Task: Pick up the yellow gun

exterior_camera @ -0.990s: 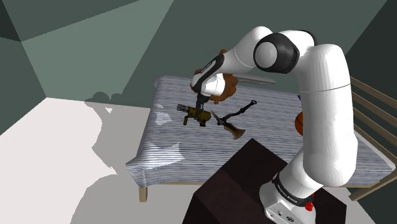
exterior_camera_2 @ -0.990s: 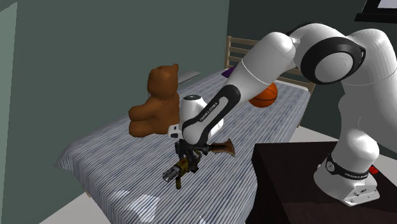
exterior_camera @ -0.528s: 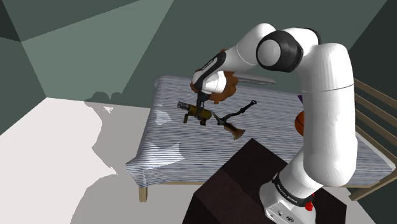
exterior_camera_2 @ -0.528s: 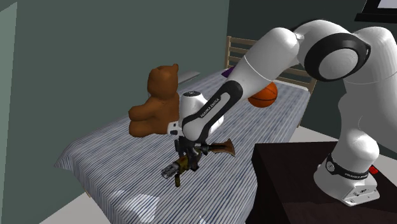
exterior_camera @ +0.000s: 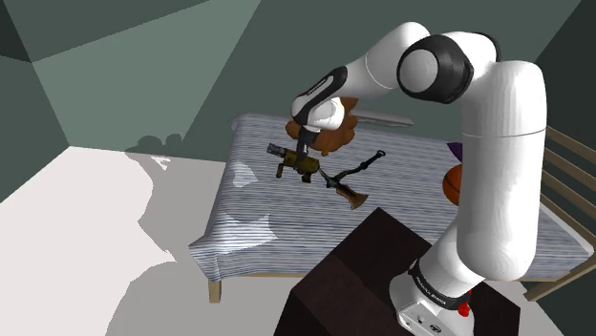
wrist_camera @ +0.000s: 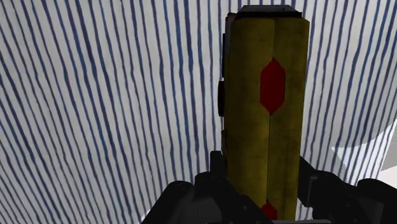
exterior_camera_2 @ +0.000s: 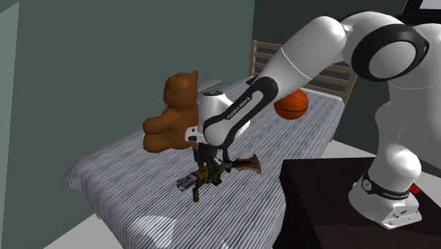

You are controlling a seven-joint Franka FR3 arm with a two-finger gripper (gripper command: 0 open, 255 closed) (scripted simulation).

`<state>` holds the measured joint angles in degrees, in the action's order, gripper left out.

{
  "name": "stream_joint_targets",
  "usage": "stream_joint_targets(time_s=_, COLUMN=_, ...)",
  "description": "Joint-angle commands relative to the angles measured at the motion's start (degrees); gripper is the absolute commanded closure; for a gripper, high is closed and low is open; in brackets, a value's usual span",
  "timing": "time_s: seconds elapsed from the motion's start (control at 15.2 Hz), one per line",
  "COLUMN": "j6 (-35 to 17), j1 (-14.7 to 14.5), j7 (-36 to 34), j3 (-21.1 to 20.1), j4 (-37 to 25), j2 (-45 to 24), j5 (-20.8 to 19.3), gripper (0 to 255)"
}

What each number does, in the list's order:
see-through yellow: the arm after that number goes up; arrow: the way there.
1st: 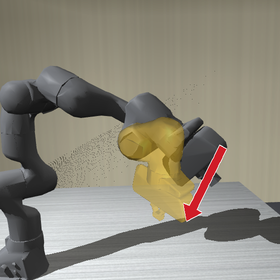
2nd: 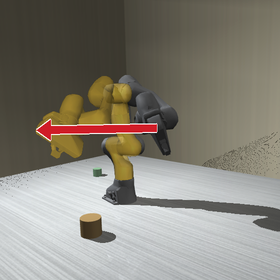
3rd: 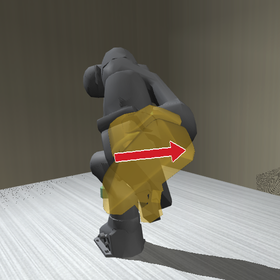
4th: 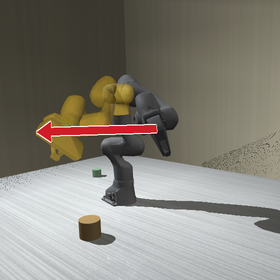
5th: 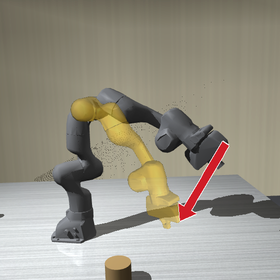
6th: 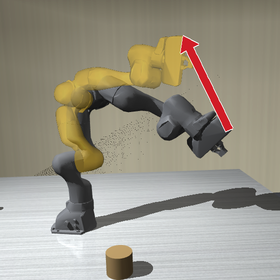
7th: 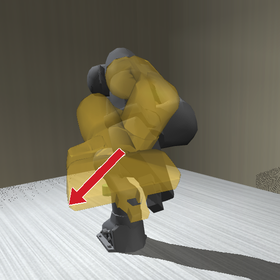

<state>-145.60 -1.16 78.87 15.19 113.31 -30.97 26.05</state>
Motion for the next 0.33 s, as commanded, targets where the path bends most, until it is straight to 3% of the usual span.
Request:
stream_joint_targets(time_s=0.0, j6=1.1, j1=-0.3, j7=-0.5, j3=0.6, j4=0.0, j2=1.2, j5=-0.7, gripper=255)
stream_joint_targets(time_s=0.26, j6=2.2, j1=-0.7, j7=-1.2, j3=1.1, j4=0.2, j2=2.5, j5=-1.5, gripper=255)
